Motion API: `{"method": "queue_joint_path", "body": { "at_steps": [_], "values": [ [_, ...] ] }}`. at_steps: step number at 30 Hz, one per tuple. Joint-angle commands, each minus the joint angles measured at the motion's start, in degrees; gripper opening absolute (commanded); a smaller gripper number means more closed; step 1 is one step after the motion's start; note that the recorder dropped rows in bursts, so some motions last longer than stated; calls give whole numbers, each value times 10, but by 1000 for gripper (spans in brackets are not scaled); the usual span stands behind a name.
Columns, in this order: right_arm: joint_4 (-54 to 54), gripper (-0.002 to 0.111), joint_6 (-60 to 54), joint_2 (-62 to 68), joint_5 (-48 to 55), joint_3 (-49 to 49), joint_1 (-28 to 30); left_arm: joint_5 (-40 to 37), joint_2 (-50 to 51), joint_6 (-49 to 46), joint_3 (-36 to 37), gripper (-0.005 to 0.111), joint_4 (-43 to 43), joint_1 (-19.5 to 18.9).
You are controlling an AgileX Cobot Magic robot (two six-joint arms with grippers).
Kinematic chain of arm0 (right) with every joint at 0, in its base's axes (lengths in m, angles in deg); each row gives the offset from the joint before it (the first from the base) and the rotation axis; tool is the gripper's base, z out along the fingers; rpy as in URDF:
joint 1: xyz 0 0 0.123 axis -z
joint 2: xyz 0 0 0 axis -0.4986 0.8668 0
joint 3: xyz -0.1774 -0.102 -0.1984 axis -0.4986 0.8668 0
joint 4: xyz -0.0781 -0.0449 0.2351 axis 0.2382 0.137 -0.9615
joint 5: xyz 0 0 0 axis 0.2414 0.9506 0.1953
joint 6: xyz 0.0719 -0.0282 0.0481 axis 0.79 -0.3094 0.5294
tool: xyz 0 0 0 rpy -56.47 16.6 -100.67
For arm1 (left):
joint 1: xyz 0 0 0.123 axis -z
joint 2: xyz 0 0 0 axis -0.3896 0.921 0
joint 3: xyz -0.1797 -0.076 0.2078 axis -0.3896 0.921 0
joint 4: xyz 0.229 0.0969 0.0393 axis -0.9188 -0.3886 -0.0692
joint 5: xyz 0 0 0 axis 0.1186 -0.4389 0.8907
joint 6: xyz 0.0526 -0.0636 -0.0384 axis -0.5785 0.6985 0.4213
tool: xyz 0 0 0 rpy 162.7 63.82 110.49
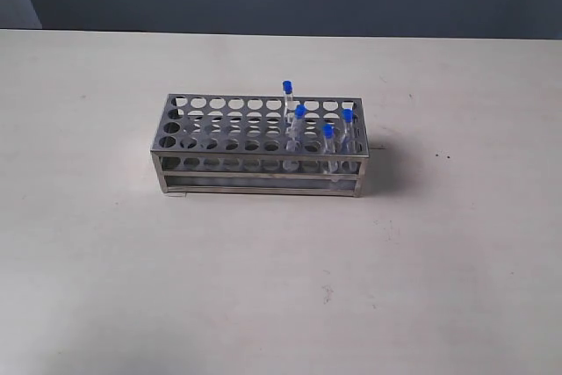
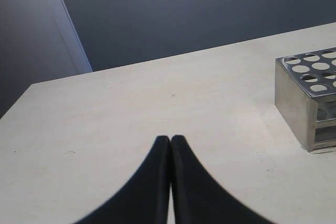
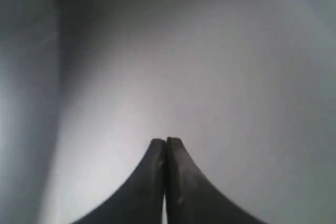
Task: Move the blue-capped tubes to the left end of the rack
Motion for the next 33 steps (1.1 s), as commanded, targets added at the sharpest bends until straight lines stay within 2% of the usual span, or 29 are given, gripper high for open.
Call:
{"method": "queue_joint_path", "body": {
  "at_steps": [1, 3, 4, 5, 8, 11, 13, 16, 18, 20, 21, 25, 27, 30, 33],
  "values": [
    [446, -1, 374, 216, -75, -240, -1, 7, 3, 2, -1, 0, -2, 2],
    [731, -1, 607, 316, -67, -361, -23, 7, 3, 2, -1, 0, -2, 2],
    [895, -1, 795, 370, -54, -428, -47, 7, 3, 2, -1, 0, -2, 2],
    [895, -1, 828, 434, -86, -475, -58, 9, 3, 2, -1, 0, -2, 2],
    [895, -1, 799, 505, -66, -523, -83, 8, 3, 2, -1, 0, -2, 2],
    [895, -1, 728, 543, 36, -534, -117, 8, 3, 2, -1, 0, -2, 2],
    [895, -1, 638, 556, 155, -534, -141, 8, 3, 2, -1, 0, -2, 2],
    [895, -1, 477, 573, 457, -534, -188, 8, 3, 2, -1, 0, -2, 2],
    [895, -1, 332, 585, 611, -534, -216, 8, 3, 2, -1, 0, -2, 2],
    [824, -1, 144, 595, 709, -534, -237, 8, 3, 2, -1, 0, -2, 2],
    [739, -1, 40, 595, 736, -534, -245, 8, 3, 2, -1, 0, -2, 2],
    [275, -1, -288, 596, 829, -544, -245, 8, 3, 2, -1, 0, -2, 2],
    [130, -1, -412, 606, 903, -544, -245, 8, 3, 2, -1, 0, -2, 2],
    [5, -1, -475, 622, 904, -536, -260, 8, 3, 2, -1, 0, -2, 2],
    [-5, -1, -476, 643, 905, -536, -299, 8, 3, 2, -1, 0, -2, 2]
  ]
}}
